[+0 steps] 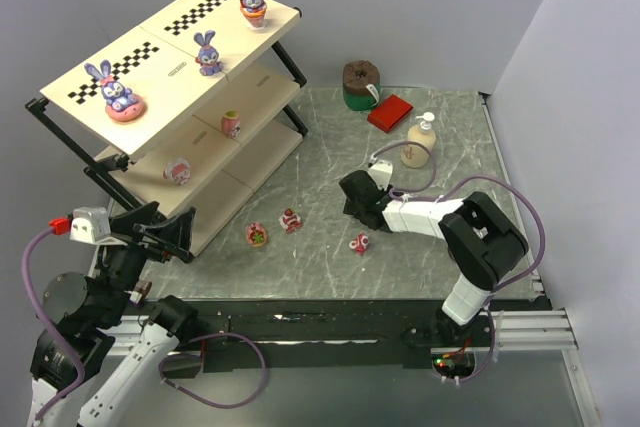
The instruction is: Place and organize the plastic toys onto the shelf
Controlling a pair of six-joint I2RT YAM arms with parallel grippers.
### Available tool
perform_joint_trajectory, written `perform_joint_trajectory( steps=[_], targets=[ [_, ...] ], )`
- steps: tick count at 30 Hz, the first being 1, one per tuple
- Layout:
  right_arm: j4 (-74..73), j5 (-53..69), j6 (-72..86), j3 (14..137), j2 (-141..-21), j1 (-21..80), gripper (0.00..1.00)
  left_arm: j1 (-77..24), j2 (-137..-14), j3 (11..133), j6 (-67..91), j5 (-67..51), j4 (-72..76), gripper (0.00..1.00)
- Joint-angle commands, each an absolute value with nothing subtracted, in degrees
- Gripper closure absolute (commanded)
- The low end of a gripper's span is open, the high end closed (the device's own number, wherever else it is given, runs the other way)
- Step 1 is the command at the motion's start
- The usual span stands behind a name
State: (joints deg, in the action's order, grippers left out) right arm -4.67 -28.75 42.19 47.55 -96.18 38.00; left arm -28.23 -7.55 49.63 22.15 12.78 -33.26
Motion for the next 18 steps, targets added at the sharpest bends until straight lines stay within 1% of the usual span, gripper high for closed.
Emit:
perform_joint_trajectory(
  steps=[1,2,4,5,8,13,18],
  targets=[
    [-2.81,-27.68,42.10,44.13,-94.39,37.62,0.30,-28.21,-8.09,50.28,21.80,12.57,-30.50,0.04],
    [-2.46,-27.60,41.75,43.77,-94.74,37.62,0.25,-28.21,-8.09,50.19,21.80,12.57,-30.41,0.04],
    [-2.63,-27.86,40.52,44.03,-95.71,37.53,0.21,-28.30,-8.17,50.19,21.80,12.39,-30.24,0.04],
    [-3.07,-28.12,40.52,45.16,-97.02,37.62,0.17,-28.30,-8.17,50.19,21.88,12.39,-30.15,0.03],
    [-4.13,-30.14,40.69,46.66,-99.39,37.53,0.12,-28.30,-8.26,50.27,21.97,12.39,-30.23,0.04],
    [-4.83,-32.52,41.31,48.77,-101.34,37.35,0.12,-28.30,-8.26,50.36,22.06,12.31,-30.41,0.04],
    [-5.80,-34.71,41.92,50.45,-102.83,37.35,0.17,-28.30,-8.52,50.10,21.97,12.13,-30.06,0.03]
  ],
)
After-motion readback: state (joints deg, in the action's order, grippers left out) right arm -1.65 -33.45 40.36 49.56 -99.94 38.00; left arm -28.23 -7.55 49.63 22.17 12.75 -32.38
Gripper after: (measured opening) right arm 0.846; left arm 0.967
